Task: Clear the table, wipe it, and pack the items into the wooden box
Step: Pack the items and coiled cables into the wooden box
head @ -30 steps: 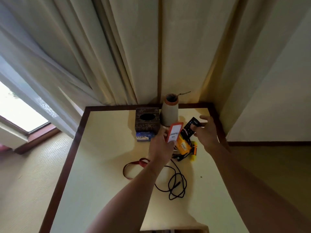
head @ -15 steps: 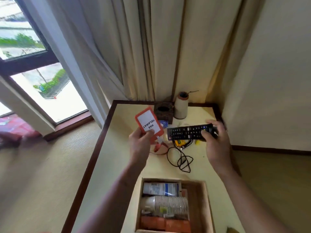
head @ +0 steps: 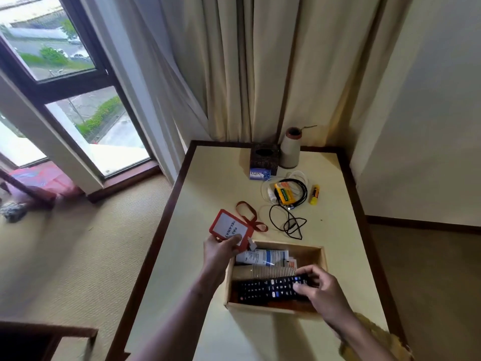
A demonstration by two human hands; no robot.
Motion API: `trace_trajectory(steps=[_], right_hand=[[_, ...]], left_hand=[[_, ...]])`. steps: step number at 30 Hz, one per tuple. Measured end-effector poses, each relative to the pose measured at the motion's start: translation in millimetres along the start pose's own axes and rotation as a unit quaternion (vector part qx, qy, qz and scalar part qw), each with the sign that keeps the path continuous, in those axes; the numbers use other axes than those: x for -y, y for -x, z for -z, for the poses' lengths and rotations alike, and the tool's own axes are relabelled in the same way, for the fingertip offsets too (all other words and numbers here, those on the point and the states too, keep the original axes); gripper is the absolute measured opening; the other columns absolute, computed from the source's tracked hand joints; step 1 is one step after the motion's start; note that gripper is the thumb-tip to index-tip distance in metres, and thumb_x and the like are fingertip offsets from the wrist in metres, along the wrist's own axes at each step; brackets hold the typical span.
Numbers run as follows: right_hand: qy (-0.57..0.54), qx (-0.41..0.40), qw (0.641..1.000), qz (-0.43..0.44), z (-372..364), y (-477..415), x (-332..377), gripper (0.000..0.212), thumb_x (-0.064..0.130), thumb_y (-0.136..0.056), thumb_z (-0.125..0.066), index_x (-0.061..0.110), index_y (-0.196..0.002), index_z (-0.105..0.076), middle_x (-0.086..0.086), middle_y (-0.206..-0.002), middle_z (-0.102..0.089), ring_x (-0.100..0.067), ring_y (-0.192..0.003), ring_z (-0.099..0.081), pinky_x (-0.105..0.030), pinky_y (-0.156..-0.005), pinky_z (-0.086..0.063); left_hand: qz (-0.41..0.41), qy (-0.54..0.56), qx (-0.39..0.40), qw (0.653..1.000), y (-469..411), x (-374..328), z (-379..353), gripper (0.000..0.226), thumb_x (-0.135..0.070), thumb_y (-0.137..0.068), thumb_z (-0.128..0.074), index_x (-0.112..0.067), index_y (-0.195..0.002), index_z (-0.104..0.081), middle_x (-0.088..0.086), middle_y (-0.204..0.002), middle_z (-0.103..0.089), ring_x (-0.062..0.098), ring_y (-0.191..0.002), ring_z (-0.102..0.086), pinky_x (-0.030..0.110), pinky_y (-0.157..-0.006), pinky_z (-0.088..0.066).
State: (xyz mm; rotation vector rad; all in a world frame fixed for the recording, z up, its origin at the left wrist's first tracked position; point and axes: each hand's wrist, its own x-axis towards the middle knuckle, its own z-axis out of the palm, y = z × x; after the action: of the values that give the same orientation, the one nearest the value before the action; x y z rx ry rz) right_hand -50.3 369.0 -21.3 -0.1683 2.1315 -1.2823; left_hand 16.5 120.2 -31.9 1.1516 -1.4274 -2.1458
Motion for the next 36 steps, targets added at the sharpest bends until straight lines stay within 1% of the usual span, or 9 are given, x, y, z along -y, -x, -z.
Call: trace_trajectory(steps=[9, 17, 20, 25, 27, 30, 32, 34, 36], right_hand=[[0.19, 0.005, 0.981, 0.04, -19, 2, -3, 0.016, 0.029, -0.085, -0.078, 0.03, -0.091, -0.064, 0.005, -0.092, -0.071, -0.011, -0.081, -0.068, -0.031, -0.073, -0.055], [0.335, 0.006, 0.941, 0.05, -24, -3, 1, 0.049, 0.034, -0.087, -0.078, 0.02, -0.12, -0.046, 0.005, -0.093, -0.055, -0.006, -0.069, -0.05, -0.016, -0.051, -0.034], [0.379, 0.004, 0.923, 0.068, -22, -4, 6, 0.059, 0.041, -0.082, -0.081, 0.021, -0.125, -0.048, 0.003, -0.099, -0.065, -0.014, -0.081, -0.064, -0.022, -0.062, -0.051], [0.262, -0.034, 0.95, 0.168, -25, -8, 33, 0.024, 0.042, -0.095, -0.065, 0.035, -0.111, -0.049, 0.009, -0.115, -0.054, -0.011, -0.104, -0.058, -0.026, -0.078, -0.054], [0.227, -0.032, 0.946, 0.229, -31, -12, 48, 0.047, 0.042, -0.095, -0.064, 0.034, -0.137, -0.043, 0.01, -0.142, -0.041, -0.011, -0.132, -0.043, -0.026, -0.099, -0.045], [0.176, -0.012, 0.949, 0.26, -45, -23, 71, 0.071, 0.056, -0.094, -0.06, 0.03, -0.153, -0.029, 0.016, -0.154, -0.026, -0.004, -0.142, -0.023, -0.033, -0.114, -0.031], [0.125, -0.007, 0.956, 0.264, -51, -27, 87, 0.053, 0.056, -0.098, -0.055, 0.033, -0.144, -0.043, 0.012, -0.149, -0.041, -0.009, -0.138, -0.037, -0.043, -0.113, -0.041], [0.044, 0.009, 0.959, 0.28, -49, -26, 104, 0.024, 0.041, -0.104, -0.051, 0.03, -0.125, -0.059, 0.005, -0.123, -0.062, -0.015, -0.115, -0.06, -0.049, -0.095, -0.056], [-0.03, 0.032, 0.961, 0.273, -41, -24, 118, 0.016, 0.029, -0.107, -0.048, 0.024, -0.11, -0.063, -0.005, -0.096, -0.07, -0.025, -0.089, -0.069, -0.048, -0.081, -0.061]], left_hand=[[-0.008, -0.073, 0.016, 0.997, 0, 3, -1, 0.026, -0.002, -0.089, -0.074, -0.008, -0.112, -0.064, 0.016, -0.102, -0.075, 0.027, -0.09, -0.077, 0.038, -0.075, -0.063], [-0.011, -0.08, 0.026, 0.996, 5, 4, -3, 0.029, -0.002, -0.09, -0.072, -0.008, -0.117, -0.062, 0.015, -0.105, -0.075, 0.025, -0.09, -0.078, 0.037, -0.074, -0.063], [-0.004, -0.044, 0.016, 0.999, 10, -1, -2, 0.03, -0.002, -0.093, -0.069, -0.003, -0.122, -0.06, 0.018, -0.109, -0.073, 0.031, -0.094, -0.076, 0.04, -0.076, -0.064], [-0.013, 0.033, 0.028, 0.999, 28, -22, -3, 0.02, -0.008, -0.097, -0.064, -0.009, -0.117, -0.065, 0.018, -0.108, -0.075, 0.036, -0.097, -0.075, 0.053, -0.085, -0.062], [-0.022, 0.06, 0.056, 0.996, 40, -36, -8, 0.022, -0.01, -0.096, -0.066, -0.008, -0.118, -0.066, 0.015, -0.104, -0.077, 0.031, -0.093, -0.077, 0.046, -0.083, -0.063], [-0.008, 0.132, 0.095, 0.987, 56, -61, -18, 0.029, -0.014, -0.094, -0.068, -0.004, -0.121, -0.064, 0.013, -0.101, -0.077, 0.028, -0.089, -0.076, 0.042, -0.082, -0.058], [-0.002, 0.152, 0.102, 0.983, 61, -77, -21, 0.041, -0.021, -0.087, -0.073, -0.006, -0.124, -0.064, 0.014, -0.105, -0.075, 0.027, -0.094, -0.071, 0.04, -0.086, -0.051], [-0.004, 0.163, 0.105, 0.981, 63, -89, -19, 0.049, -0.023, -0.08, -0.076, -0.008, -0.125, -0.063, 0.012, -0.105, -0.074, 0.027, -0.098, -0.067, 0.041, -0.089, -0.048], [-0.018, 0.145, 0.105, 0.984, 62, -99, -13, 0.045, -0.016, -0.083, -0.075, -0.008, -0.125, -0.06, 0.013, -0.106, -0.072, 0.028, -0.099, -0.068, 0.043, -0.092, -0.05]])
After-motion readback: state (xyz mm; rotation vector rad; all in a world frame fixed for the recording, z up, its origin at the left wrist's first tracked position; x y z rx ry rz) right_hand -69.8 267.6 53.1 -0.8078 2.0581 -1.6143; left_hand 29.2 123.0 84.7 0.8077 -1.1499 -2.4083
